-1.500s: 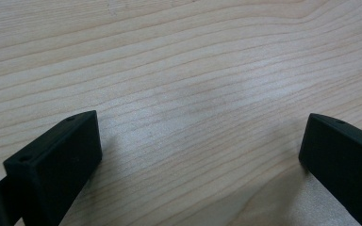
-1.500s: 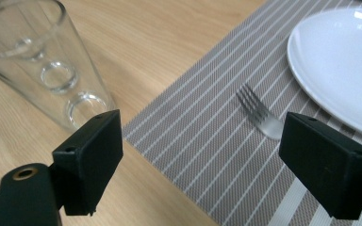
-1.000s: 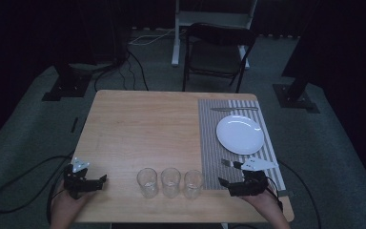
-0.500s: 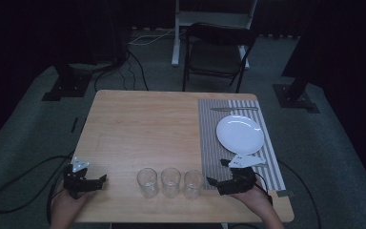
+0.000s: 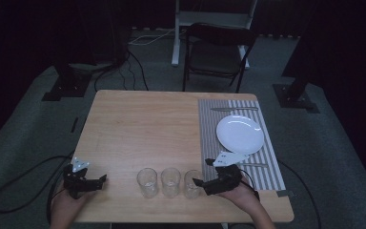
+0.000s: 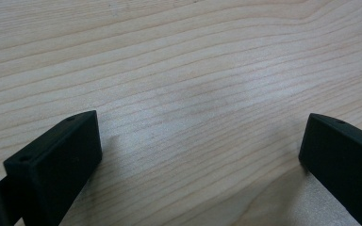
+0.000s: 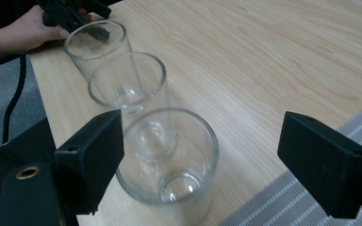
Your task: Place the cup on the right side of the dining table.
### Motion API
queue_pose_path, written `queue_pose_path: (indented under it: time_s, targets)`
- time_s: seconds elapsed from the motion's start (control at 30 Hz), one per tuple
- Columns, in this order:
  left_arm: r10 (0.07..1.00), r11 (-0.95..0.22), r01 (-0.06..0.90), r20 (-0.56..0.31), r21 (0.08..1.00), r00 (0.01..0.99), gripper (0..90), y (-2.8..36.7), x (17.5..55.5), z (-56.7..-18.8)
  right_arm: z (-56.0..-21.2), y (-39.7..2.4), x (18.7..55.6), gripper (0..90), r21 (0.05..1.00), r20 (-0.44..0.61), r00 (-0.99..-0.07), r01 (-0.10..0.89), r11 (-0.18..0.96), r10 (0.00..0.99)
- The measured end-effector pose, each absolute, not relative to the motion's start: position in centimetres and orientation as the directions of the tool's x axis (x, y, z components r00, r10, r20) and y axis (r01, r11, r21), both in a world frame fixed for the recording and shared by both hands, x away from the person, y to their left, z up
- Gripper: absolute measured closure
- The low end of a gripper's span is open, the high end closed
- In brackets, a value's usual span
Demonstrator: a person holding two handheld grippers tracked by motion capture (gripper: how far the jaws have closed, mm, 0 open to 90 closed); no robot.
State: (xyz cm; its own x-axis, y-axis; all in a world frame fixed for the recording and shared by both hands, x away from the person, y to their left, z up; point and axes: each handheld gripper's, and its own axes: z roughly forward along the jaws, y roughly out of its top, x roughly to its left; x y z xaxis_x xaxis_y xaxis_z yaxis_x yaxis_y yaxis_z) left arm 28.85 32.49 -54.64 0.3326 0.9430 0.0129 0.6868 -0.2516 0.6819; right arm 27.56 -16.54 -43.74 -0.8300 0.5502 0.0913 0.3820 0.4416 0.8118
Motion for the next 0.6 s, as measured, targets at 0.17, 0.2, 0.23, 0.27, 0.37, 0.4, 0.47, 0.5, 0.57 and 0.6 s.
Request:
queue_pose_path:
  time_s: [0.17, 0.2, 0.23, 0.27, 0.37, 0.4, 0.47, 0.5, 0.57, 0.6]
  targets:
    - [0.943, -0.251, 0.686, 0.013, 0.683, 0.332, 0.2, 32.5, 28.9, -54.6, -43.6, -15.1, 27.8, 14.8, 0.808, 0.092, -0.85, 0.368, 0.46, 0.519]
    - [0.943, -0.251, 0.686, 0.013, 0.683, 0.332, 0.2, 32.5, 28.9, -54.6, -43.6, -14.8, 27.8, 14.8, 0.806, 0.092, -0.853, 0.367, 0.465, 0.513]
    - [0.943, -0.251, 0.686, 0.013, 0.683, 0.332, 0.2, 32.5, 28.9, -54.6, -43.6, -14.5, 27.8, 14.8, 0.805, 0.089, -0.857, 0.363, 0.47, 0.508]
    - [0.943, -0.251, 0.686, 0.013, 0.683, 0.332, 0.2, 32.5, 28.9, -54.6, -43.6, -14.3, 27.9, 14.8, 0.805, 0.09, -0.86, 0.36, 0.472, 0.503]
    - [0.943, -0.251, 0.686, 0.013, 0.683, 0.332, 0.2, 32.5, 28.9, -54.7, -43.7, -13.5, 28.0, 14.8, 0.798, 0.092, -0.869, 0.356, 0.487, 0.486]
    - [0.943, -0.251, 0.686, 0.013, 0.683, 0.332, 0.2, 32.5, 28.9, -54.6, -43.7, -13.3, 28.1, 14.8, 0.797, 0.097, -0.873, 0.356, 0.489, 0.479]
    - [0.943, -0.251, 0.686, 0.013, 0.683, 0.332, 0.2, 32.5, 28.9, -54.6, -43.7, -12.9, 28.1, 14.8, 0.791, 0.099, -0.878, 0.355, 0.498, 0.468]
    - [0.943, -0.251, 0.686, 0.013, 0.683, 0.332, 0.2, 32.5, 28.9, -54.6, -43.7, -12.7, 28.2, 14.8, 0.791, 0.102, -0.879, 0.356, 0.498, 0.466]
    - [0.943, -0.251, 0.686, 0.013, 0.683, 0.332, 0.2, 32.5, 28.9, -54.6, -43.8, -12.2, 28.4, 14.9, 0.785, 0.101, -0.884, 0.352, 0.509, 0.455]
    - [0.943, -0.251, 0.686, 0.013, 0.683, 0.332, 0.2, 32.5, 28.9, -54.6, -43.9, -12.0, 28.4, 15.0, 0.781, 0.099, -0.886, 0.351, 0.516, 0.453]
